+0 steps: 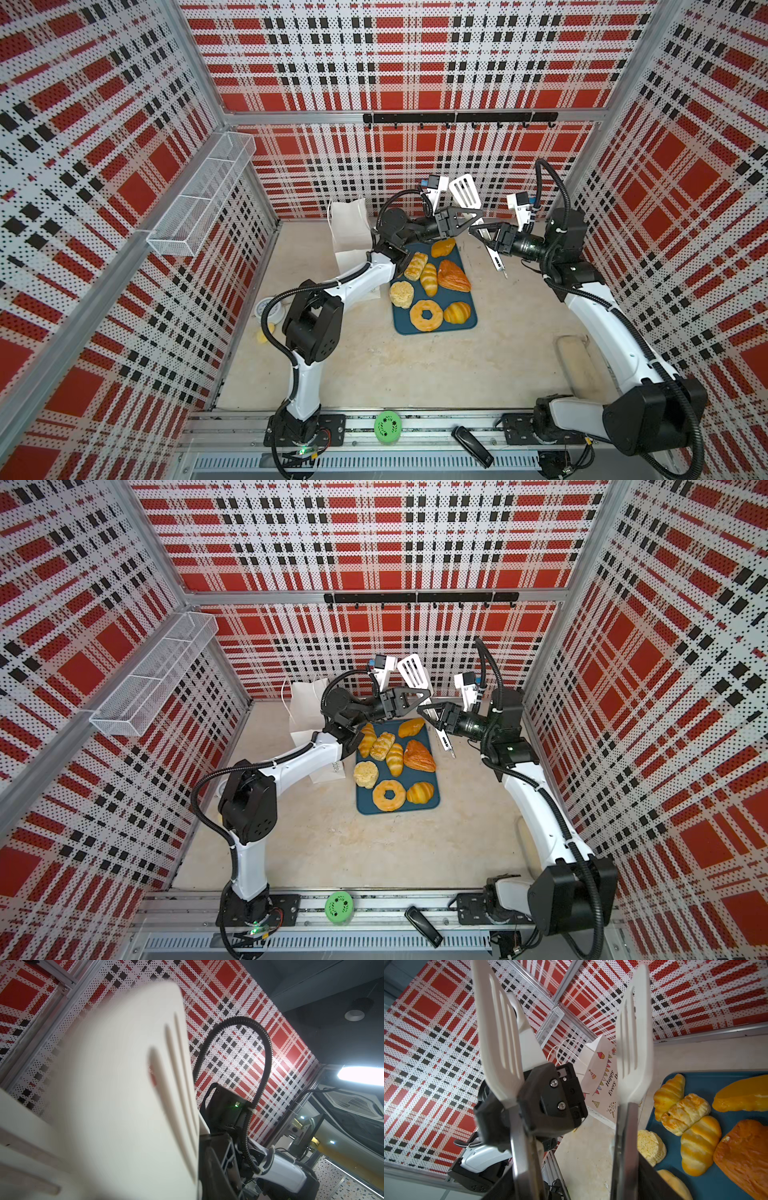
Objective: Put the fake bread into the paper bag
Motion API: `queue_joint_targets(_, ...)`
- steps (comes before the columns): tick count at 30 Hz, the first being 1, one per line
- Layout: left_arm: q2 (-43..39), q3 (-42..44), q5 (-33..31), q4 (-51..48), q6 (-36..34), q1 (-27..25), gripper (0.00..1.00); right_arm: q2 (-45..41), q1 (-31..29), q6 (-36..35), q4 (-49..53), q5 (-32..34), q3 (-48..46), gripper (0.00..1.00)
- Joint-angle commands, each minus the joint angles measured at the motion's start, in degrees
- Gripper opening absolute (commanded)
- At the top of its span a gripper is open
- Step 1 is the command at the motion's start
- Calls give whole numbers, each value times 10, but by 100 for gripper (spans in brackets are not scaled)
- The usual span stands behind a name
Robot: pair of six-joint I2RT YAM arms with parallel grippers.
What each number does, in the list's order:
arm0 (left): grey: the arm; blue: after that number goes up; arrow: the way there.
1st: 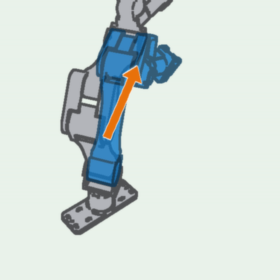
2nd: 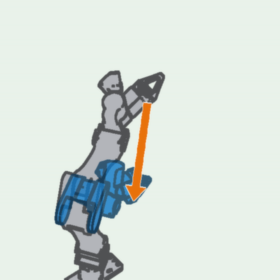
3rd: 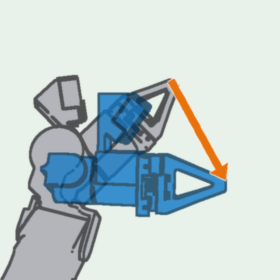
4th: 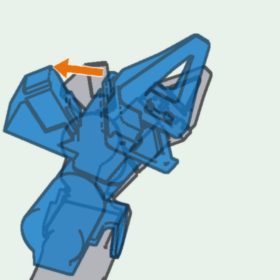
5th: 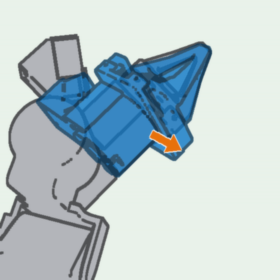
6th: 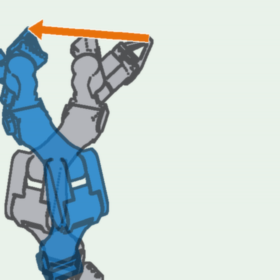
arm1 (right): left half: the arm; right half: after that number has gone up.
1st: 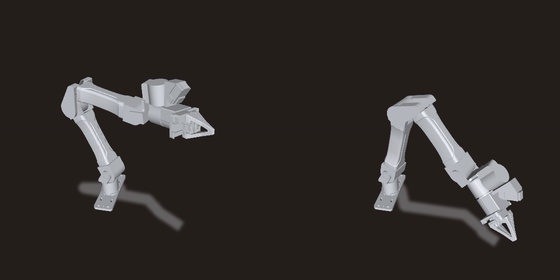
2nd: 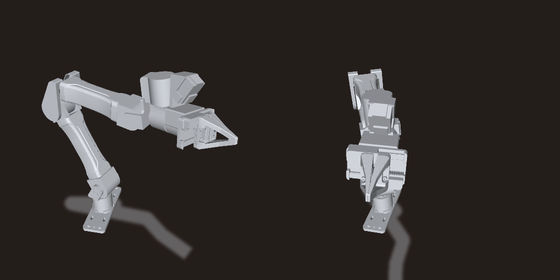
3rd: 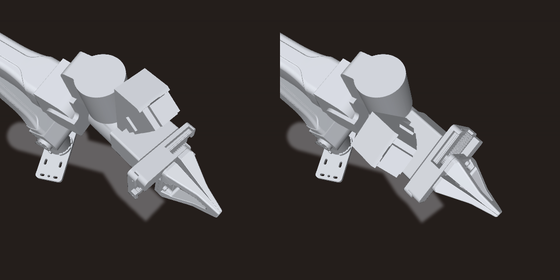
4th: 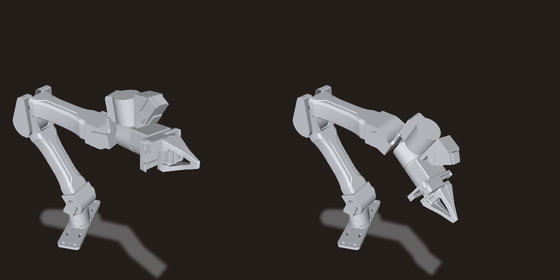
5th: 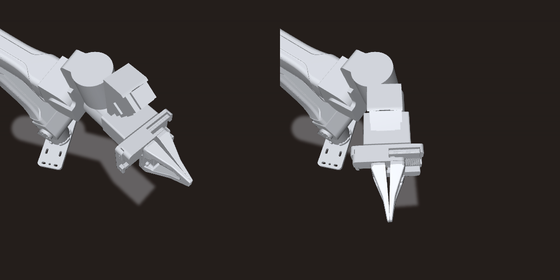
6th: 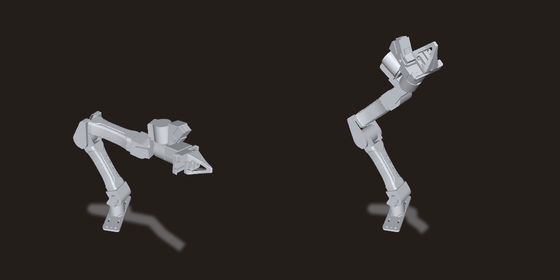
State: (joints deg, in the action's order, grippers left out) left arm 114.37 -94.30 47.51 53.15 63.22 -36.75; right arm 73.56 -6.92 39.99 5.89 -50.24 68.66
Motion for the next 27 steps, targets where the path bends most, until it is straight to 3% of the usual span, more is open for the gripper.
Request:
queue_joint_targets(1, -33, 13, 1, 43, -1, 7, 34, -23, 16, -18, 32, 35, -3, 68)
queue_joint_targets(5, -51, 37, -8, 21, -18, 18, 47, -38, 22, -42, 77, 47, -3, 67)
queue_joint_targets(11, -82, 70, -13, -30, -51, 35, 56, -61, 24, -94, 179, 95, 0, 69)
queue_joint_targets(16, -108, 102, -27, -62, -75, 42, 65, -69, 24, -139, 286, 158, -1, 68)
queue_joint_targets(22, -152, 133, -66, -168, -155, 34, 74, -60, 19, -186, 401, 241, 6, 67)
queue_joint_targets(27, -176, 155, -85, -200, -181, 30, 80, -52, -25, -209, 472, 322, 1, 66)
